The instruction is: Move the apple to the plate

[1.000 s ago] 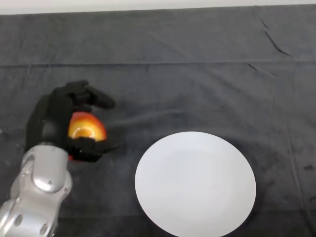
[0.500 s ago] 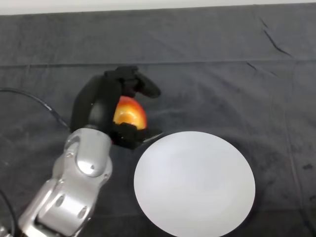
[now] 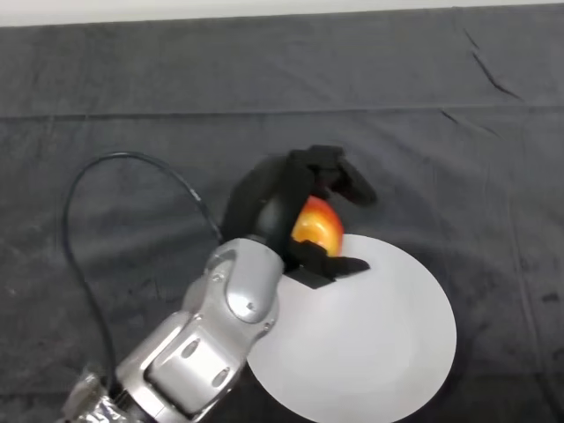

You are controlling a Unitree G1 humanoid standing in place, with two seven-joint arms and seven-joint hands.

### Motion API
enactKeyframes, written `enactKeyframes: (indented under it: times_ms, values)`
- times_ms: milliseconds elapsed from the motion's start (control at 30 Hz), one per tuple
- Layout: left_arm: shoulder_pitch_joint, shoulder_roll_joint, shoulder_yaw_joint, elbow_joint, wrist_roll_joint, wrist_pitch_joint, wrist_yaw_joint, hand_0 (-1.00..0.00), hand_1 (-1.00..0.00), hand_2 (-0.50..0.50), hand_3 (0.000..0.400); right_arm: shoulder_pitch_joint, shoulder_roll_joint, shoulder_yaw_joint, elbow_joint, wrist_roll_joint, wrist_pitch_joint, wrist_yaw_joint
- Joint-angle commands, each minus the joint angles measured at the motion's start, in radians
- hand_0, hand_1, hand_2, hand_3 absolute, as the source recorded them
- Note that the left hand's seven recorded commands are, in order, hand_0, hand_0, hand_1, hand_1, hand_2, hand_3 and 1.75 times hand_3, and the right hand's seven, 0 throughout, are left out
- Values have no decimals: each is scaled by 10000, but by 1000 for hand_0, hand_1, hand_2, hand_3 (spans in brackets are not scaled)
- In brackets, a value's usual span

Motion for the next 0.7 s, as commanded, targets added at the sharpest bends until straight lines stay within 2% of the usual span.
enactKeyframes:
  times_ms: [33, 700]
  values:
    - [-668, -11, -257, 351, -209, -234, 115, -1000, -1000, 0, 400, 46, -104, -182, -40, 162, -52, -9]
    - [-1961, -550, -2533, 1806, -1888, -1004, 493, -1000, -1000, 0, 400, 32, -123, -188, 2, 164, -53, 7]
